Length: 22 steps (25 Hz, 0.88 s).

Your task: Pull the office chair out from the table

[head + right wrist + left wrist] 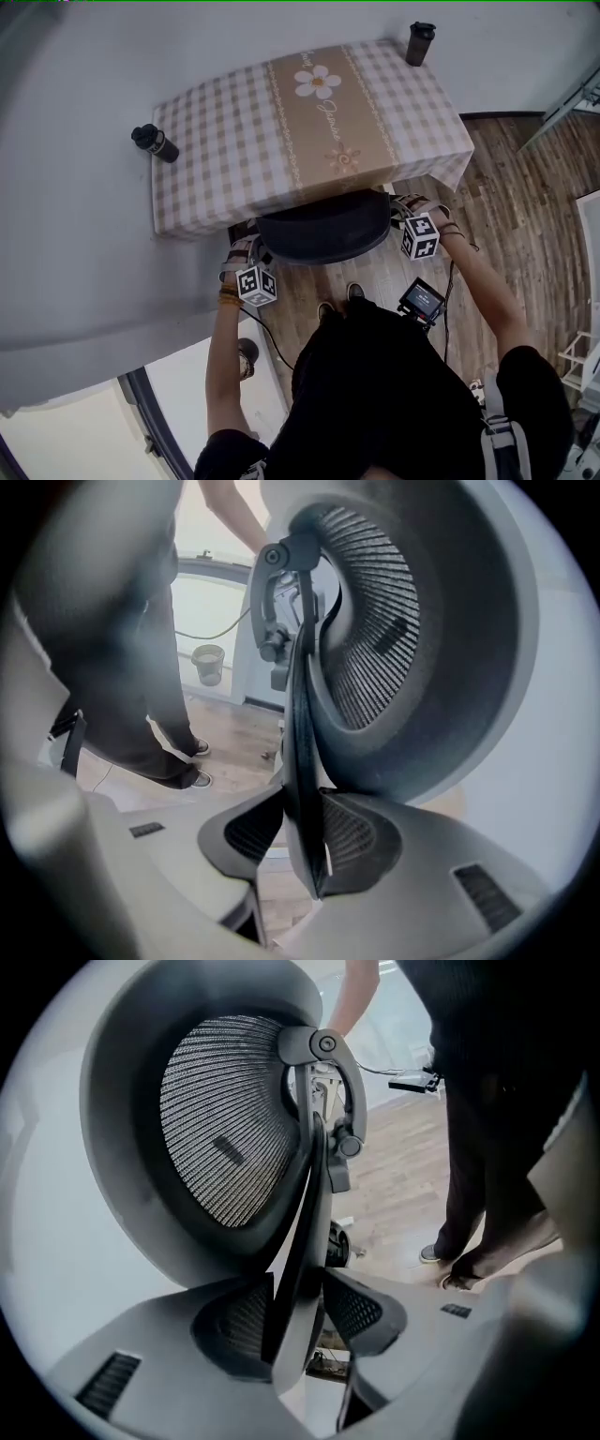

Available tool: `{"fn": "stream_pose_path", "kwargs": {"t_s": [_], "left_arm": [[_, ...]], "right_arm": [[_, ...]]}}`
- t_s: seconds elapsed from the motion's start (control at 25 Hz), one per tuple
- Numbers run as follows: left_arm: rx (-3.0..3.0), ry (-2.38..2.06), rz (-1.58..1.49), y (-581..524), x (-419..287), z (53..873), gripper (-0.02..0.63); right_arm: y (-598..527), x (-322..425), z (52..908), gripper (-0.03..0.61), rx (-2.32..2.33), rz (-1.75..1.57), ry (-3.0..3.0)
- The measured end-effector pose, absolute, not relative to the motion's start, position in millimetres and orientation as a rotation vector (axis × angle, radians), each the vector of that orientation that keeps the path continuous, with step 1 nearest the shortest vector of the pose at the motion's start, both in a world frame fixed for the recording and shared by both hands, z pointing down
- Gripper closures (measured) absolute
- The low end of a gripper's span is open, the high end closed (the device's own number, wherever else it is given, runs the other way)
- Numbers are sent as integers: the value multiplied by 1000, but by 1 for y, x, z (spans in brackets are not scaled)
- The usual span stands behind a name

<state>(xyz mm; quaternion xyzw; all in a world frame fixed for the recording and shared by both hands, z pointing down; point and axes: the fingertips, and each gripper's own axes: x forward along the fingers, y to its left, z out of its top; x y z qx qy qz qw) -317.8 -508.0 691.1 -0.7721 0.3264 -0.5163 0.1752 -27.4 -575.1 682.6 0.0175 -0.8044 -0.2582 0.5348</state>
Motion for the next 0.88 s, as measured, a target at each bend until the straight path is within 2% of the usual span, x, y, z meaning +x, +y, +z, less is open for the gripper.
{"fn": "stream_pose_path", "kwargs": {"t_s": [0.88], "left_arm": [[-2250, 831, -1482, -501, -315, 694, 459]], "right_arm": [[-569, -26, 687, 459, 72, -536, -1883]]}}
